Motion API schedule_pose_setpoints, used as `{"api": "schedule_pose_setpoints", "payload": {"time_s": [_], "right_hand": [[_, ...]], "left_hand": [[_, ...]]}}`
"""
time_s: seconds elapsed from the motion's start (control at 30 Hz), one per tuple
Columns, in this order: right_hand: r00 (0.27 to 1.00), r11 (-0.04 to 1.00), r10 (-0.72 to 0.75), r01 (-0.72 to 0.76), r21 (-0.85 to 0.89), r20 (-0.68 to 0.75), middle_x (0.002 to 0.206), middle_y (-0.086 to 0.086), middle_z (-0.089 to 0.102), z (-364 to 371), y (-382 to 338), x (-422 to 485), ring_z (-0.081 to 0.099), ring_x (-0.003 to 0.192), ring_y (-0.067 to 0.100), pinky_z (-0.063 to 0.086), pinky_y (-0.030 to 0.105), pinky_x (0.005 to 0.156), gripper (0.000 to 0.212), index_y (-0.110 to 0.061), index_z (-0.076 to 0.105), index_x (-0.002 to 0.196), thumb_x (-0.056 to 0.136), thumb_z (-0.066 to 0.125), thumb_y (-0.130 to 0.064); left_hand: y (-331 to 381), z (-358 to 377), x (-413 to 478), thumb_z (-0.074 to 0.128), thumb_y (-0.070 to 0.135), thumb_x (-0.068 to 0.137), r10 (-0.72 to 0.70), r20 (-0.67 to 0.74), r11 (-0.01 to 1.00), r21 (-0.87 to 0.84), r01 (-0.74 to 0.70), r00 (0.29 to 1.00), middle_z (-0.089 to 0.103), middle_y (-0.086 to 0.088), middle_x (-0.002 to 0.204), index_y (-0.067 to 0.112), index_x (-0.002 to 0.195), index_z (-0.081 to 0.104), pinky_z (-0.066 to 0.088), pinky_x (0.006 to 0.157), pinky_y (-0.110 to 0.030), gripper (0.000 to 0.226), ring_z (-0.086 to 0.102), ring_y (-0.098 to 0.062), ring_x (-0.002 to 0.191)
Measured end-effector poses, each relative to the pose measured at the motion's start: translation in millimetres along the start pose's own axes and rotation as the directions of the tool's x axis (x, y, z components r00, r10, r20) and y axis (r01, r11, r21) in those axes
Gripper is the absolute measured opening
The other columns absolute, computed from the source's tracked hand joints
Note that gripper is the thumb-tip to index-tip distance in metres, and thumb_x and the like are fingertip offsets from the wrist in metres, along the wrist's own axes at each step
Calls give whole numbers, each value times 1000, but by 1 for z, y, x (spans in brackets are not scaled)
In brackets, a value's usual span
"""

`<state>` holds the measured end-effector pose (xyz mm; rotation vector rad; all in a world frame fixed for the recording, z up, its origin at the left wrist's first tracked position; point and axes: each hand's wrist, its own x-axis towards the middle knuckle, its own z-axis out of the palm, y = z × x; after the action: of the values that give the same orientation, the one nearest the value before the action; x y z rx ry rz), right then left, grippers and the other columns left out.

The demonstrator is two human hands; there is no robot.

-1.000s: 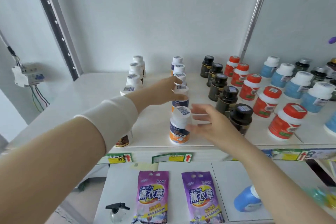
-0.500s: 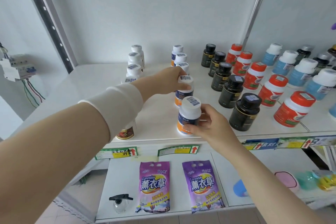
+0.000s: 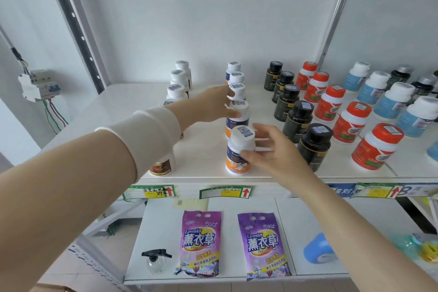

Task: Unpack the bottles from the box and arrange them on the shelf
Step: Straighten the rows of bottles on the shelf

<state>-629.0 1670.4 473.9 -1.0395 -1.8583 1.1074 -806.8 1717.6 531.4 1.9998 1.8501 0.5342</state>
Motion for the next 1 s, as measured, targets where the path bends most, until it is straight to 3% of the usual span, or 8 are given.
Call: {"api": "schedule_pose_setpoints", "payload": {"time_s": [0.2,0.33,0.47,0.57,0.67,0.77,0.87,1.0], "right_hand": [[983,949,-182,170,-267,-24,112,-12,56,-23,-52,29,54,101,5,42,18,85,45,-18,51,123,82,68,-26],[950,742,-276,307,-596,146,130,0,53,-9,-75,54,52,114,15,37,22,90,47,-14,50,127,85,65,-29],[923,505,-209,385,-773,323,138,3,43,17,-90,62,45,124,20,39,35,100,50,-15,42,134,89,58,-32],[920,452,-185,392,-801,346,138,2,42,37,-97,61,44,125,20,36,32,98,50,-18,41,134,89,57,-34],[940,638,-208,339,-691,270,133,1,49,56,-94,50,48,121,16,37,26,97,47,-17,45,130,88,59,-33],[976,872,-193,217,-440,97,130,-4,52,84,-75,28,51,113,7,43,19,91,47,-18,47,128,86,62,-30],[996,964,-86,92,-250,36,130,-9,51,114,-52,11,52,110,1,45,11,84,53,-24,45,129,81,68,-30],[999,997,32,-31,-71,11,114,-17,55,140,-38,7,58,108,6,46,13,82,59,-35,43,117,70,78,-28]], "left_hand": [[-9,-53,-27,63,19,88,20,-109,993,117,-7,994,59,-5,123,12,123,54,45,95,-30,37,57,-21,109],[-28,-85,-47,61,19,89,5,-111,938,345,34,994,59,-6,123,14,124,53,45,96,-38,37,57,-25,109],[-52,-97,-65,54,25,93,-47,-37,720,691,60,998,54,-5,126,19,130,44,46,92,-42,39,57,-28,108],[-71,-102,-72,53,27,94,-66,-12,704,708,55,998,53,-3,128,21,132,42,46,92,-42,40,56,-27,110],[-91,-100,-76,53,23,95,-5,-86,885,463,44,996,57,-1,127,16,129,46,44,95,-33,36,55,-23,114],[-112,-81,-75,52,24,95,-80,-191,996,-50,71,978,61,4,120,16,125,51,45,81,-13,31,58,-18,101],[-132,-52,-65,58,26,92,-156,-132,870,-487,74,979,59,-5,128,13,129,48,47,98,-37,41,58,-25,112],[-139,-29,-60,60,27,90,-74,-125,777,-629,-21,989,54,1,126,14,135,44,44,92,-23,49,56,-12,110]]}}
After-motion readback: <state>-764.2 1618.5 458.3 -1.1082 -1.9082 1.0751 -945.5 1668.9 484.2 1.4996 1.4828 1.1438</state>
